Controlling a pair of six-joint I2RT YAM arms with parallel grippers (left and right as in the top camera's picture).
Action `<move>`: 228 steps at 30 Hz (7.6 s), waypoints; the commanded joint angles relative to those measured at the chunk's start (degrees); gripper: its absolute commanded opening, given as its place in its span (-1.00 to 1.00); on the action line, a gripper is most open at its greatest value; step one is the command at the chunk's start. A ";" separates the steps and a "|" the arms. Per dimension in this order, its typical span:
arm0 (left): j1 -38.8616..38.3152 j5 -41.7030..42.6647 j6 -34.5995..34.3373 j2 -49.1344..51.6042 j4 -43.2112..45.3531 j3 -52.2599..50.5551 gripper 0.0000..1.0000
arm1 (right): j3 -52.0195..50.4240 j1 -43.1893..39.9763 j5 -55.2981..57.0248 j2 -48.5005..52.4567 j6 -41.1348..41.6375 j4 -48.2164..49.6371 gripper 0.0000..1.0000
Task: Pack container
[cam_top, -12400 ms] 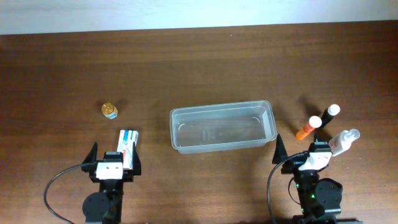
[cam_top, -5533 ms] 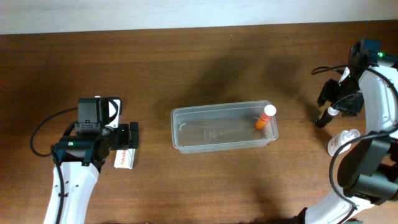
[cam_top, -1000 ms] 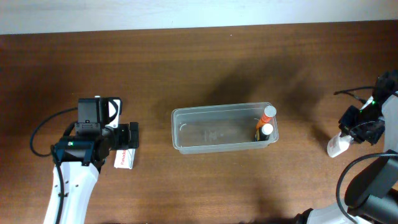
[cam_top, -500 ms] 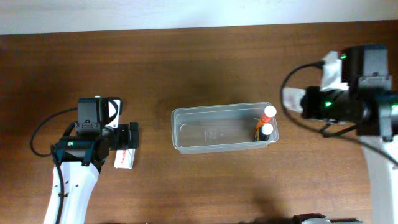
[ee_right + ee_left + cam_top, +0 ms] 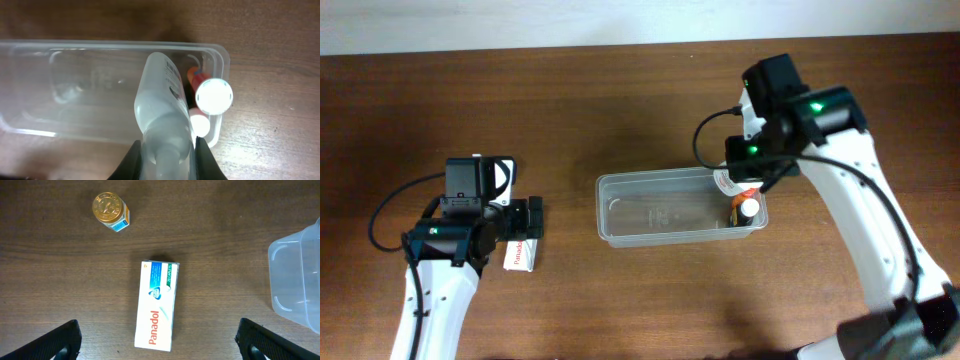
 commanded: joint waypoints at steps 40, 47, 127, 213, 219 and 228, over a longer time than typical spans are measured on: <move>3.21 0.46 -0.59 9.31 0.28 1.05 0.99 | 9.97 -16.63 5.88 -10.80 -2.34 -4.70 0.40; 3.41 0.83 -0.57 24.15 4.07 1.05 0.99 | 7.56 -20.50 4.55 -10.78 -3.15 -4.70 0.40; 11.76 5.97 -1.79 48.52 5.25 26.34 0.99 | 7.52 -20.50 4.39 -10.71 -3.80 -5.07 0.40; -8.96 1.51 -4.20 22.80 7.63 26.43 0.99 | 7.52 -20.44 0.07 -0.22 -9.86 0.26 0.57; -5.07 2.29 -4.00 20.94 3.17 26.29 0.99 | 7.52 -20.44 0.09 -1.49 -9.88 -0.31 0.57; -5.97 2.25 -4.02 -5.86 11.69 3.69 0.99 | -11.96 -11.67 5.73 -23.54 -10.08 12.02 0.57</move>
